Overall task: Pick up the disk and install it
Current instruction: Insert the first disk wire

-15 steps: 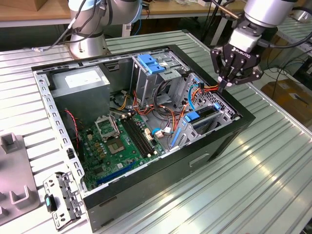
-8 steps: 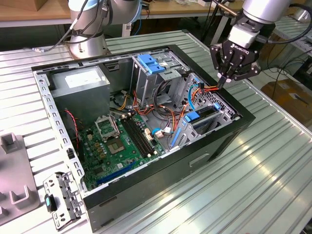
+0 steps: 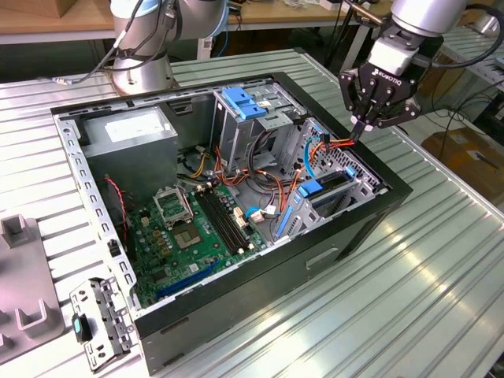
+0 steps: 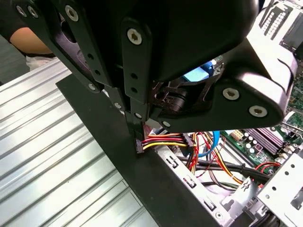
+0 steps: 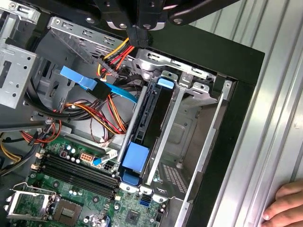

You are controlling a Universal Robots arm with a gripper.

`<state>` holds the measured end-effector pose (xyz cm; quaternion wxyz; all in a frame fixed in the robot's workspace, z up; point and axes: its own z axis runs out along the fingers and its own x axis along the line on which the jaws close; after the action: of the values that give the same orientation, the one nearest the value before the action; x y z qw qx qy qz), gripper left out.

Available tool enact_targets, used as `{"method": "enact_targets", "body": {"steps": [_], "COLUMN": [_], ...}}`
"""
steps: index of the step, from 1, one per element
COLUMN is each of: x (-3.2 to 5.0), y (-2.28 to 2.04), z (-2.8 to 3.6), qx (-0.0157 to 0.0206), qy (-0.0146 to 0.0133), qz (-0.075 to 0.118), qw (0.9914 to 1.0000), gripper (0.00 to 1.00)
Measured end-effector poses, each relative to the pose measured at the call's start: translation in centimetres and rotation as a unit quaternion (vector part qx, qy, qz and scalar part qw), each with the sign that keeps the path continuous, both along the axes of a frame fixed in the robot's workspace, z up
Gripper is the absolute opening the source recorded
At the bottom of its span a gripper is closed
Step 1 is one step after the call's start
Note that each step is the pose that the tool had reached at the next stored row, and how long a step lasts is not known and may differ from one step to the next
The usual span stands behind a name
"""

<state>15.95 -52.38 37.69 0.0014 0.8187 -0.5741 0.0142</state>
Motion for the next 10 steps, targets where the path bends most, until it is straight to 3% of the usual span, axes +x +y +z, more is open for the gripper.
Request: {"method": "enact_targets", "body": {"steps": [4,7,10], "x": [0.06,0.08,0.09], "y": [0.00,0.00,0.00], "z": [-0.04,-0.04,-0.04], "qx": [0.0000,0.0001,0.0000], "qy": [0.0000,0.0000,0.0000], "qz": [0.035,0.065,0.097], "qw": [0.99939,0.99787,0.99531], "gripper": [0.11,0.11,0.11]}}
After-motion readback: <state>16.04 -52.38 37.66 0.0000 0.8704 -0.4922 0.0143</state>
